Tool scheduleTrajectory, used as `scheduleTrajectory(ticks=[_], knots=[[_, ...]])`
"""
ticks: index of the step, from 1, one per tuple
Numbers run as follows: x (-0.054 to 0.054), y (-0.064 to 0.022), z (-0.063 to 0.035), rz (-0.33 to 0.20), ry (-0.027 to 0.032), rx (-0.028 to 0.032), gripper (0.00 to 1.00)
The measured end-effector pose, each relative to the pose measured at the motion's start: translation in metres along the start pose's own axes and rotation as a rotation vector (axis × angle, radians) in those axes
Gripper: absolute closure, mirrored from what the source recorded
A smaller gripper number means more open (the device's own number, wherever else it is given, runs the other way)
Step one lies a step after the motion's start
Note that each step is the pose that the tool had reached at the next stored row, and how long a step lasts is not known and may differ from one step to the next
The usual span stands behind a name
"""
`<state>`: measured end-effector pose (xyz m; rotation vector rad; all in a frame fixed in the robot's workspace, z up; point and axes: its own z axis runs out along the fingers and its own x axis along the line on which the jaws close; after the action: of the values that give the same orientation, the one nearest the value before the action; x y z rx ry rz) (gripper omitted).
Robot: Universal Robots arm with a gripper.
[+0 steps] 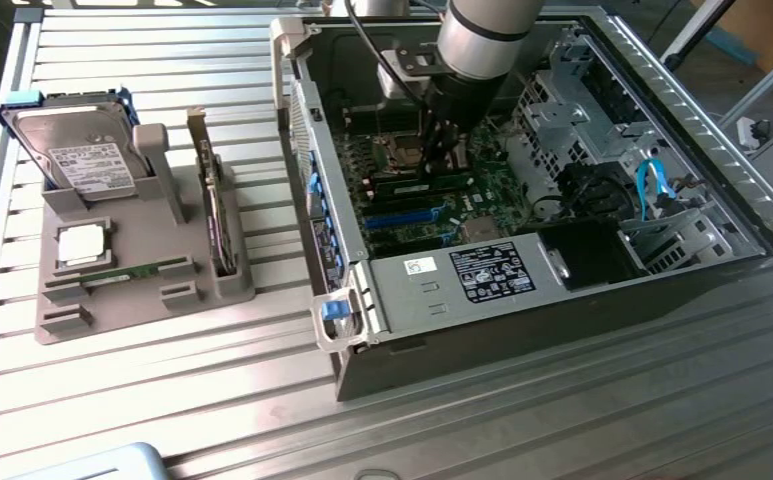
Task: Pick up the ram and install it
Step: 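Press down the ram until it locks into place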
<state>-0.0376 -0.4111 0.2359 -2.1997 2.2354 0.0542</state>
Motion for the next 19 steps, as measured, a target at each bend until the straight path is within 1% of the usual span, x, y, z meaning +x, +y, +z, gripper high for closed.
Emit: scheduleTrajectory(ticks=[3,4,5,7,8,10,15,17,18,19], knots=[[0.000,0.0001,-0.0008,0.000,0.0000,0.0000,0.89],[0.000,0.0036,-0.0008,0.000,0.0002,0.0000,0.89],[0.000,0.0112,-0.0006,0.000,-0.0003,0.0021,0.89],[0.001,0.0200,-0.0004,0.000,-0.0007,0.0047,0.89],[0.001,0.0260,-0.0003,0.000,-0.0008,0.0067,0.89],[0.001,0.0340,-0.0001,0.000,-0.0008,0.0096,0.89],[0.002,0.0423,0.0000,0.000,-0.0009,0.0127,0.89],[0.002,0.0478,0.0001,0.000,-0.0010,0.0148,0.89],[0.002,0.0520,0.0003,0.000,-0.0011,0.0166,0.89],[0.002,0.0540,0.0003,0.000,-0.0010,0.0175,0.89]])
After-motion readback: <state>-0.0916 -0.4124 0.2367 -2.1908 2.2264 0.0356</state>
